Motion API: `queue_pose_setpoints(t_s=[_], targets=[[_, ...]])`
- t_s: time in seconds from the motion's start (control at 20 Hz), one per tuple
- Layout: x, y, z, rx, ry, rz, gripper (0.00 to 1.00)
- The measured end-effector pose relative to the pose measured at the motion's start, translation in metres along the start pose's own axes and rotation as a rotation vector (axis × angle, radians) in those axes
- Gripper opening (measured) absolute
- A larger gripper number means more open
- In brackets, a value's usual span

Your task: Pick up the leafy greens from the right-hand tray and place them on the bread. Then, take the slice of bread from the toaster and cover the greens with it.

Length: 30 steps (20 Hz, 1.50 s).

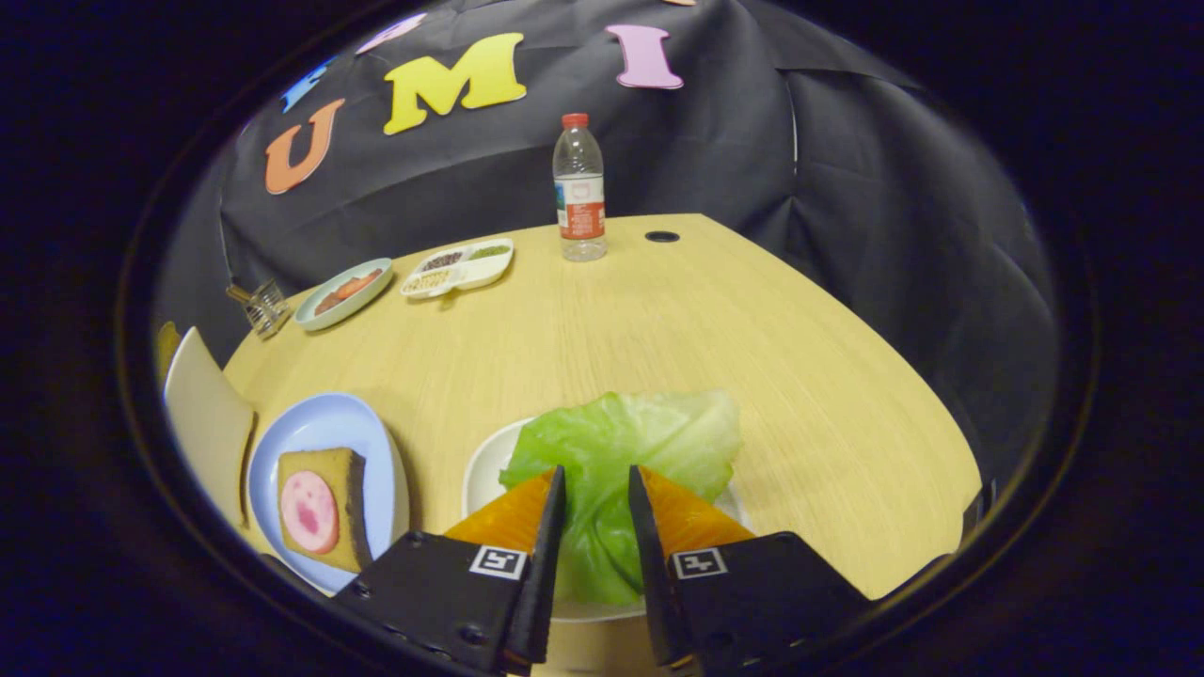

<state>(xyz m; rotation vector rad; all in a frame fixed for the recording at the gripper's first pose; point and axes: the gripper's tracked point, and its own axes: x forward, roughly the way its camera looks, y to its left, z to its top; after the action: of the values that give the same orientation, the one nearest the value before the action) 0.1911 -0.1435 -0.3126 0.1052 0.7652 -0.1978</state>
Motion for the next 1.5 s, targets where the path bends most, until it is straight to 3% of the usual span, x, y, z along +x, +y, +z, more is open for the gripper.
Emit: queue_pose_setpoints(t_s=[0.1, 0.2, 0.35, 0.4, 0.7, 1.0, 1.35, 1.5], targets=[[0.001, 0.005, 0.001, 0.001, -0.007, 0.015, 0.42], [0.001, 0.006, 0.001, 0.047, 0.004, 0.008, 0.06], [-0.005, 0.007, 0.006, 0.096, -0.002, 0.016, 0.06], [-0.007, 0.011, 0.006, 0.107, -0.001, 0.033, 0.0], [-0.054, 0.037, 0.026, 0.085, -0.055, 0.094, 0.0], [-0.095, 0.111, 0.023, 0.042, -0.075, 0.254, 0.0], [-0.09, 0.197, -0.012, -0.034, -0.009, 0.368, 0.01], [-0.086, 0.216, -0.018, -0.079, -0.008, 0.36, 0.0]])
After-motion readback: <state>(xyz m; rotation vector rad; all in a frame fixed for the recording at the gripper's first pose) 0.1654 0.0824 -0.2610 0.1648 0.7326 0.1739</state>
